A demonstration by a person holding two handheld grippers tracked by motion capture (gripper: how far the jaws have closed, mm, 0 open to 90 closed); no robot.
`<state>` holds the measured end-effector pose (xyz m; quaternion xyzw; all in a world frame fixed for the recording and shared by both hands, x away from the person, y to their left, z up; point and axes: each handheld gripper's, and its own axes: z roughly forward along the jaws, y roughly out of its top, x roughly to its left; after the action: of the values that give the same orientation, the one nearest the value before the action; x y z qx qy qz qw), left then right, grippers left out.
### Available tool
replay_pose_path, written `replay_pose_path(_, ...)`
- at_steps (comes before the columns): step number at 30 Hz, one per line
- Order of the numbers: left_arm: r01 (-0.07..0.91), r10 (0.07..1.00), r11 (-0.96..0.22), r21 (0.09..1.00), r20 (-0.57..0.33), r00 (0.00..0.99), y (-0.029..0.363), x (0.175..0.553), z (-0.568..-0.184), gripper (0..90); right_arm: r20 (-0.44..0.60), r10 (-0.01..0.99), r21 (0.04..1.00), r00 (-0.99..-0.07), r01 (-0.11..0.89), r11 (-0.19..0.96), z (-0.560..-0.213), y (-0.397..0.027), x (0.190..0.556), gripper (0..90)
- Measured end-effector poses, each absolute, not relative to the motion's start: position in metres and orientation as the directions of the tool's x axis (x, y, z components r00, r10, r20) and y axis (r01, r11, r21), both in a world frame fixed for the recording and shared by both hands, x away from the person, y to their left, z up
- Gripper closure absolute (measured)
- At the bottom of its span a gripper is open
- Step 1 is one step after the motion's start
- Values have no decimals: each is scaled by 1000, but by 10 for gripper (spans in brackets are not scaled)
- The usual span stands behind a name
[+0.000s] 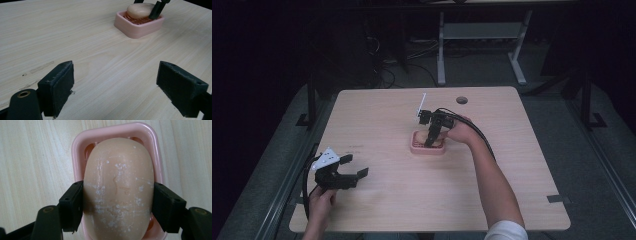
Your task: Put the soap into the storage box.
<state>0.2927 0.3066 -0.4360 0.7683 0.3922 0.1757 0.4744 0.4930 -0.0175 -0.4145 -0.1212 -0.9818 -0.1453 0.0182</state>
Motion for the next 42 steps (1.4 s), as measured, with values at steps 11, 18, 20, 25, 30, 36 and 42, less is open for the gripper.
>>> replay_pose_path(11, 435, 770, -243, 867, -100, 630, 307, 293, -436, 143, 75, 234, 272, -969, 246, 930, -417, -17, 494, 315)
replay_pose_path(18, 434, 769, -244, 867, -100, 631, 307, 293, -436, 143, 76, 235, 270, -969, 247, 931, -418, -17, 494, 315)
replay_pose_path(20, 436, 770, -244, 867, -101, 631, 307, 293, -436, 142, 76, 233, 269, -969, 245, 931, -418, -17, 494, 315)
replay_pose_path(25, 436, 770, -242, 867, -102, 630, 307, 293, -436, 143, 75, 234, 266, -969, 246, 932, -418, -16, 495, 315)
replay_pose_path(30, 436, 770, -241, 867, -103, 629, 307, 293, -436, 143, 76, 237, 264, -968, 249, 932, -419, -16, 495, 316)
replay_pose_path(36, 434, 770, -242, 868, -101, 630, 307, 293, -435, 143, 76, 238, 262, -968, 250, 932, -419, -17, 495, 317)
replay_pose_path(42, 434, 770, -245, 867, -99, 631, 307, 293, -436, 143, 85, 246, 267, -966, 260, 928, -420, -18, 495, 318)
